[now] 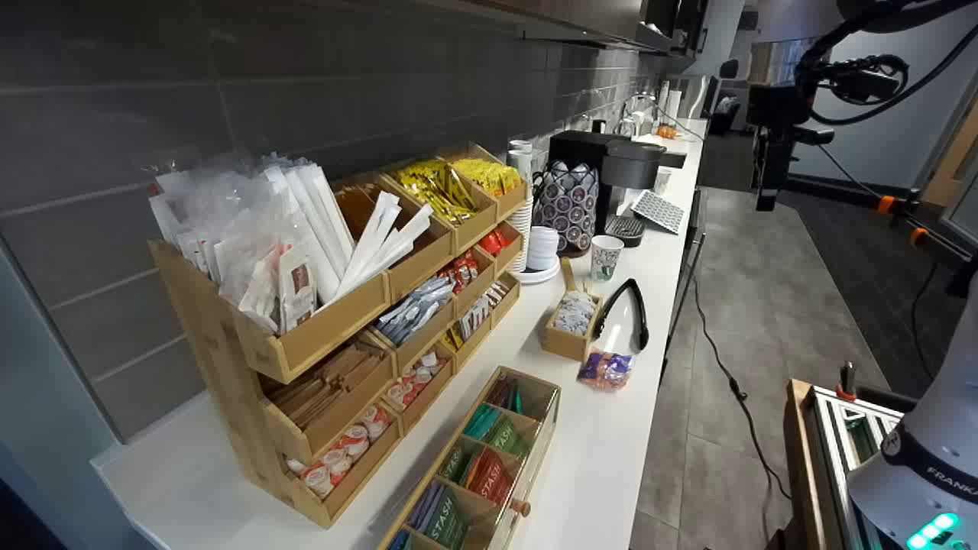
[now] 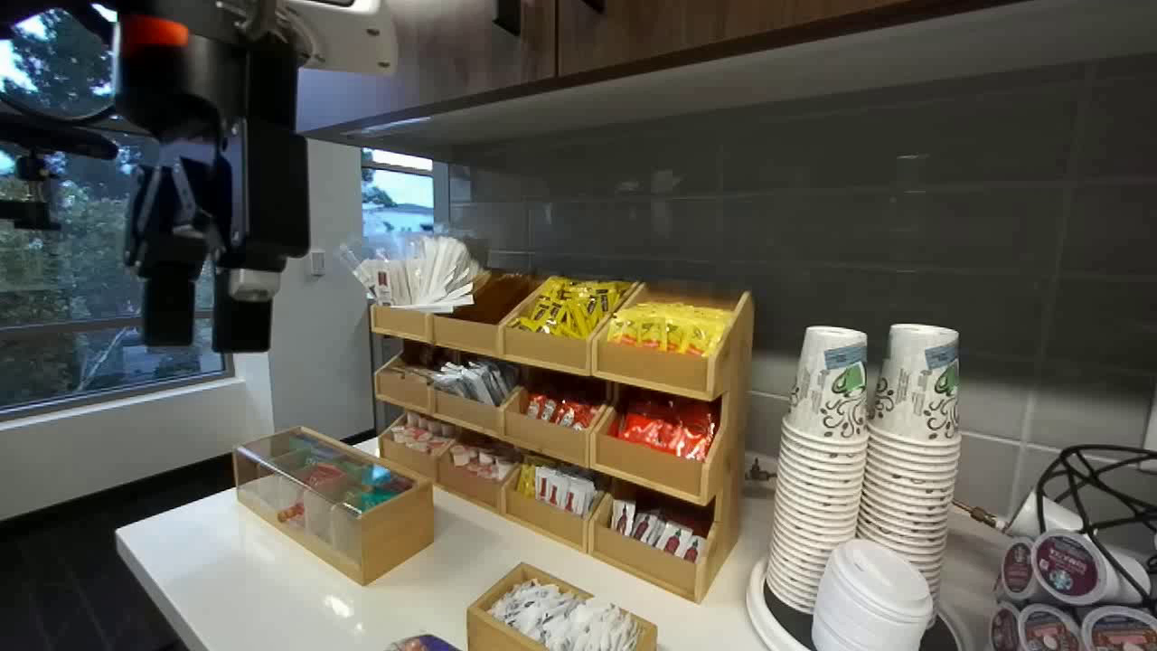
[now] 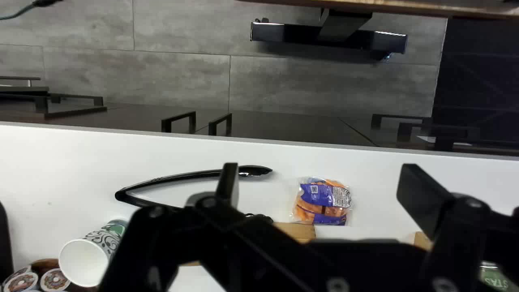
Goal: Move some brown sticks from the holder to the counter
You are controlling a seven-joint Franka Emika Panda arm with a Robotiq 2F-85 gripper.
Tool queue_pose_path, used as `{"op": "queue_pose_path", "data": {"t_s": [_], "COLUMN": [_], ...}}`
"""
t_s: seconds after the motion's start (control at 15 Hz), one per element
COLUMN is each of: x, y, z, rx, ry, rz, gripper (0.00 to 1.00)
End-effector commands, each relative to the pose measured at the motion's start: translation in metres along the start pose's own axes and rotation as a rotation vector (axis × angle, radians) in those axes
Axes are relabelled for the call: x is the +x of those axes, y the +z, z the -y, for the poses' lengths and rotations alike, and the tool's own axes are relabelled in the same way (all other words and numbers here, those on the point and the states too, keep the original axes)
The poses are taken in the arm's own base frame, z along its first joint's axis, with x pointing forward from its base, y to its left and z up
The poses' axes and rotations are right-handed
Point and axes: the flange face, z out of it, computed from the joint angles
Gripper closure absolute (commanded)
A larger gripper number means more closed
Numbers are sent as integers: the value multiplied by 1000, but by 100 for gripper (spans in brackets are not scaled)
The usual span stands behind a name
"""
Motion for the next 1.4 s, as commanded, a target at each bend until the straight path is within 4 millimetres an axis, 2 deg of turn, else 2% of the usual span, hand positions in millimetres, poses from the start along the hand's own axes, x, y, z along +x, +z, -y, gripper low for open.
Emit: {"op": "queue_pose_path", "data": {"t_s": [0.0,0.6,0.93,1.33], "x": [0,0,36,84], "y": [-1,-1,20,42], "z": [0,0,10,34], "rx": [0,0,31,208], "ry": [0,0,34,-7], "rz": [1,1,-155,-377], "gripper": [0,0,0,0]}}
